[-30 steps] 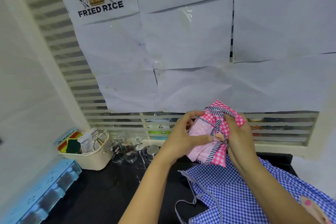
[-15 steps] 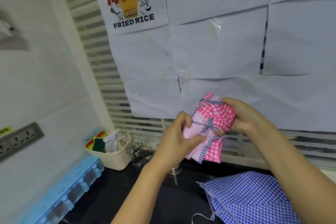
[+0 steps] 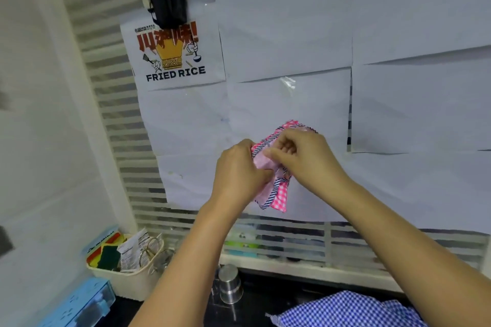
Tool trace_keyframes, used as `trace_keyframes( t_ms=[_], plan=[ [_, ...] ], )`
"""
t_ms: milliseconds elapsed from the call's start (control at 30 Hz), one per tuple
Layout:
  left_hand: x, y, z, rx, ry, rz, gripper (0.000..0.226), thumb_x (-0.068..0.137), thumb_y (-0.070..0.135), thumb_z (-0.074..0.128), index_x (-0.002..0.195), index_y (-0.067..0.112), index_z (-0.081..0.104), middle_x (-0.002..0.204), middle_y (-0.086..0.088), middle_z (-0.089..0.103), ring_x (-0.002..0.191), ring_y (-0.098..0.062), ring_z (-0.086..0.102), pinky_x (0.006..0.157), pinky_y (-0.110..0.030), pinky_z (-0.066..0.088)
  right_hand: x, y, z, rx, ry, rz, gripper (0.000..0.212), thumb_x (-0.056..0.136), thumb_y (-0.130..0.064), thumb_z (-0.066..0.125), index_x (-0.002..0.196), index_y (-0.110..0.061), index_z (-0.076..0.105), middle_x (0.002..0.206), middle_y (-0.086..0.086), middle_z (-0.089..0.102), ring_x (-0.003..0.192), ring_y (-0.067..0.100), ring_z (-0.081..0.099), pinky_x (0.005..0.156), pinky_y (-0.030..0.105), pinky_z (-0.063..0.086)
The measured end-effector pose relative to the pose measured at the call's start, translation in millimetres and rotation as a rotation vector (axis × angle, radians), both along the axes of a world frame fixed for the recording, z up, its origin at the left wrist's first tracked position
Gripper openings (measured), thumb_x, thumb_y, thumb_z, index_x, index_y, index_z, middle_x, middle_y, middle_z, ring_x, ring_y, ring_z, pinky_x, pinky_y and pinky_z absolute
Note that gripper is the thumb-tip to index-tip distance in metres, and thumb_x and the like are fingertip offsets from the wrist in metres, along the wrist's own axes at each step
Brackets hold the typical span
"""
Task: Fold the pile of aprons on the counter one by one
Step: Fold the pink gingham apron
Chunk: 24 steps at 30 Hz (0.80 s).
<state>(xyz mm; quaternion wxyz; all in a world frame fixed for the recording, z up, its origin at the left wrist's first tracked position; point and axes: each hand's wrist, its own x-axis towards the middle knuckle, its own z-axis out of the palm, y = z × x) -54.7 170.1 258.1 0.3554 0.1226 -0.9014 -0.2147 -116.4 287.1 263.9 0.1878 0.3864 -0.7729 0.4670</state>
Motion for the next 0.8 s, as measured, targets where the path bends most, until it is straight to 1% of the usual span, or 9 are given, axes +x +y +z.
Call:
trace_keyframes(
  t_ms=[133, 233, 300, 400, 500, 567, 600, 733, 800],
  plan=[
    [-7, 5, 6, 0.0, 0.134, 0.013, 0.029, 0.074, 0.02, 0.067, 0.067, 0.019, 0.039, 0.055, 0.004, 0.044, 0.051, -0.012, 0.04, 0.044, -0.026, 0.022, 4, -3, 14, 0.055, -0.013, -0.088, 0.019, 0.094, -0.016, 0.051, 0.08, -0.006, 0.06, 0.069, -0.002, 0.057, 0.06, 0.008, 0.047, 0.059, 0.024, 0.039],
    [-10, 1, 10, -0.064, 0.146, 0.011, 0.015, 0.076, 0.022, 0.063, 0.074, 0.017, 0.05, 0.058, 0.005, 0.049, 0.053, -0.013, 0.043, 0.044, -0.024, 0.025, 7, 3, 20, 0.024, -0.246, 0.05, 0.035, 0.097, -0.012, 0.042, 0.067, -0.003, 0.056, 0.064, 0.004, 0.055, 0.062, 0.015, 0.046, 0.065, 0.029, 0.04],
    [-12, -3, 18, -0.093, 0.161, -0.01, 0.016, 0.077, 0.026, 0.065, 0.073, 0.016, 0.054, 0.059, 0.003, 0.053, 0.057, -0.018, 0.048, 0.045, -0.025, 0.03, 8, 6, 24, 0.033, -0.297, 0.085, 0.037, 0.097, -0.015, 0.042, 0.064, -0.008, 0.057, 0.06, 0.004, 0.056, 0.062, 0.015, 0.049, 0.072, 0.032, 0.044],
    [-18, -2, 37, -0.157, 0.13, -0.048, 0.023, 0.08, 0.025, 0.06, 0.064, 0.018, 0.046, 0.054, 0.003, 0.046, 0.057, -0.02, 0.045, 0.045, -0.025, 0.026, 13, 4, 35, 0.005, -0.207, 0.064, 0.029, 0.094, -0.018, 0.051, 0.072, -0.008, 0.067, 0.06, 0.0, 0.059, 0.056, 0.008, 0.053, 0.063, 0.028, 0.046],
    [-21, 3, 55, -0.205, 0.095, -0.162, 0.024, 0.078, 0.018, 0.061, 0.062, 0.021, 0.043, 0.054, 0.006, 0.044, 0.054, -0.012, 0.042, 0.045, -0.022, 0.024, 17, 8, 57, -0.334, -0.359, 0.169, 0.025, 0.094, -0.011, 0.05, 0.077, -0.005, 0.068, 0.066, 0.005, 0.066, 0.056, 0.013, 0.056, 0.046, 0.024, 0.039],
    [-22, 1, 66, -0.253, 0.054, -0.26, 0.02, 0.076, 0.019, 0.064, 0.067, 0.023, 0.047, 0.059, 0.006, 0.047, 0.061, -0.018, 0.047, 0.046, -0.023, 0.027, 15, 13, 76, -0.621, -0.475, 0.275, 0.025, 0.09, 0.0, 0.045, 0.091, 0.0, 0.07, 0.084, 0.012, 0.073, 0.068, 0.02, 0.064, 0.051, 0.026, 0.05],
    [-21, 2, 70, -0.303, 0.016, -0.291, 0.016, 0.076, 0.02, 0.064, 0.07, 0.023, 0.05, 0.064, 0.004, 0.051, 0.066, -0.021, 0.051, 0.047, -0.026, 0.029, 12, 13, 79, -0.647, -0.476, 0.291, 0.029, 0.088, 0.005, 0.043, 0.098, 0.001, 0.07, 0.093, 0.013, 0.074, 0.076, 0.02, 0.068, 0.06, 0.024, 0.055],
    [-21, -12, 87, -0.405, -0.087, -0.33, 0.009, 0.074, 0.022, 0.069, 0.079, 0.02, 0.062, 0.074, -0.001, 0.061, 0.073, -0.022, 0.057, 0.051, -0.029, 0.036, 13, -10, 85, -0.163, -0.13, 0.04, 0.042, 0.087, 0.006, 0.044, 0.108, -0.016, 0.073, 0.105, -0.004, 0.073, 0.098, 0.012, 0.068, 0.088, 0.03, 0.055],
    [-21, -34, 100, -0.244, -0.186, -0.431, 0.019, 0.068, 0.018, 0.078, 0.078, 0.021, 0.063, 0.076, 0.001, 0.064, 0.077, -0.021, 0.061, 0.059, -0.029, 0.046, 15, -20, 87, -0.183, -0.084, 0.091, 0.032, 0.088, 0.004, 0.055, 0.105, -0.015, 0.074, 0.103, -0.009, 0.072, 0.097, 0.0, 0.066, 0.088, 0.019, 0.052]
  ],
)
